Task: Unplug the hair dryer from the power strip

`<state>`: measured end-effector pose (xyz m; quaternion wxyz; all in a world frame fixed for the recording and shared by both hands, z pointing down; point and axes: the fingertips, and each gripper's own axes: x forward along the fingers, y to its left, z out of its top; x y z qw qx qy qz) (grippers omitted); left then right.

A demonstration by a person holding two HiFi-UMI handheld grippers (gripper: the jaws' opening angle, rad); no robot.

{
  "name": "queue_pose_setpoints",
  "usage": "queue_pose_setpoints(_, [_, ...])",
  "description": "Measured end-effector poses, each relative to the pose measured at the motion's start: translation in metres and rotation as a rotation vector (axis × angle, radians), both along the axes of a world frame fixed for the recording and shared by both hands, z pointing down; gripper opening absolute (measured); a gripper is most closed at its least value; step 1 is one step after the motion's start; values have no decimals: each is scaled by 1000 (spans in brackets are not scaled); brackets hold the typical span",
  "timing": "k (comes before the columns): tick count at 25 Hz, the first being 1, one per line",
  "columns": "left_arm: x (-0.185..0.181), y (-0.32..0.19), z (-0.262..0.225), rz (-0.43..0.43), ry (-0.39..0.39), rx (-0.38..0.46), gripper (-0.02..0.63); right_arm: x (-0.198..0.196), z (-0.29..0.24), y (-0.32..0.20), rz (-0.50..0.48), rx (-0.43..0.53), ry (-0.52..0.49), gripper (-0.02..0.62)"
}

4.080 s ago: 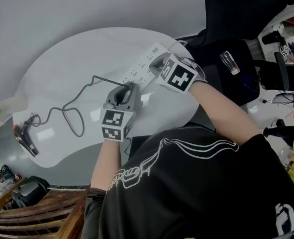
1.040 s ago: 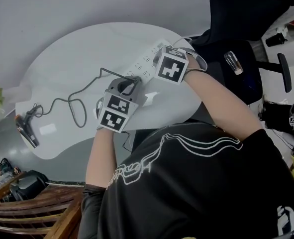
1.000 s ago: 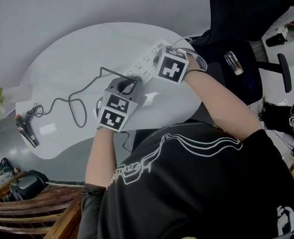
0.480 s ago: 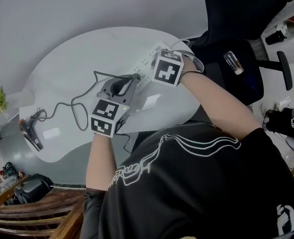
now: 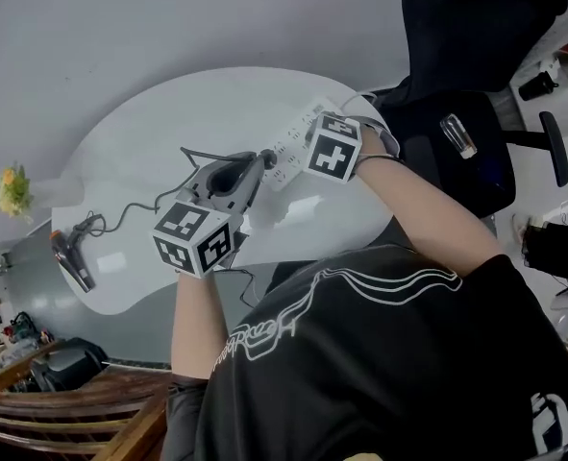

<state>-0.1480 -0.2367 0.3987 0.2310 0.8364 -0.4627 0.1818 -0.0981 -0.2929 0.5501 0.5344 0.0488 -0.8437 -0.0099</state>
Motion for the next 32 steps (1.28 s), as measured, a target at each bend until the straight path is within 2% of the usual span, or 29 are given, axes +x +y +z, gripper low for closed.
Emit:
queue_pose_setpoints(5, [-7,14,-23,-80,67,31,41,4,-2,-3,109,-49,-55,-3])
queue_pose_setpoints(7, [-13,22,-32,-114,109,45,41,3,-10,-4,149,-61,-119,-3])
queue_pose_setpoints(9, [-17,32,-42,-140,152,60,41,-1,-29,0,204,-115,-251,-3])
queue_pose_setpoints(13, [-23,61,-59,-188,233,79,41,-5,-93,31,350,-364,-569,-3])
queue_pose_setpoints(15, [-23,78,-70,-214,287,87,41,-1,-128,49,376,-405,-708,-4])
queue_pose_setpoints(18, [-18,107,-88,-231,375,108,41,12,-173,78,368,-397,-856,-3])
queue_pose_setpoints(20, [-15,127,-96,-235,362,129,41,21,-193,99,376,-373,-907,-3])
queue_pose_setpoints(23, [-11,153,-105,-241,300,162,41,32,-222,130,383,-337,-995,-3])
queue_pose_setpoints(28, [1,193,-118,-237,277,186,41,42,-261,196,264,-308,-1089,-5])
queue_pose_setpoints(32, [12,218,-122,-224,257,189,43,52,-273,233,245,-322,-1134,-5])
